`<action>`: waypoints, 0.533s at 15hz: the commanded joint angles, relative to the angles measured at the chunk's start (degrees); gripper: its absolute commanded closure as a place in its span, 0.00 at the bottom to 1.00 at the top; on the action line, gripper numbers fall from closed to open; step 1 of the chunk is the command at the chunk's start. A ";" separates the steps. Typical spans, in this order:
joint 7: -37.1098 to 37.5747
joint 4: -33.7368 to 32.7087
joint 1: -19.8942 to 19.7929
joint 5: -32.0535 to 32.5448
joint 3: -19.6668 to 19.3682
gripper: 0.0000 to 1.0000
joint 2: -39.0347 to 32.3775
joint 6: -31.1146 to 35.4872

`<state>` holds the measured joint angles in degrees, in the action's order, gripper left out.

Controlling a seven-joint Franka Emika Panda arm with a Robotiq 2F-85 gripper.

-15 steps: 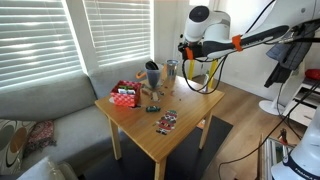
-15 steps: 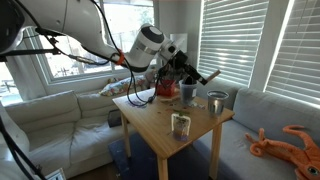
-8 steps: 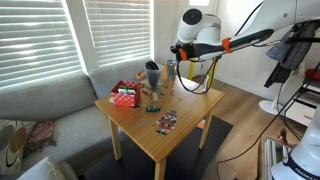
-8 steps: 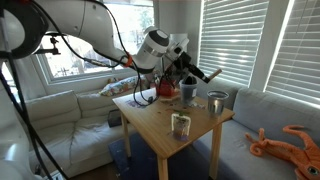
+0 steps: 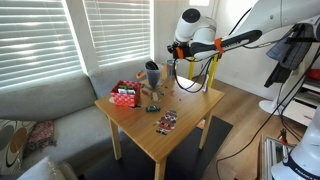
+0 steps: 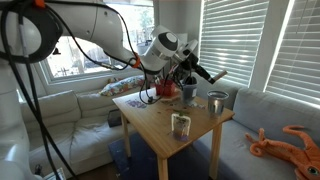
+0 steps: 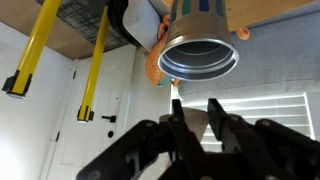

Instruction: Pick up the wooden chip on the left and put it in the silver cup

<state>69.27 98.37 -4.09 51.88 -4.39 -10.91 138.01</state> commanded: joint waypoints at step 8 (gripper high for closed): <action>-5.97 -6.99 0.49 -8.40 -2.15 0.52 -6.78 1.57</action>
<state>66.27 93.81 -4.10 46.71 -5.83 -16.15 139.38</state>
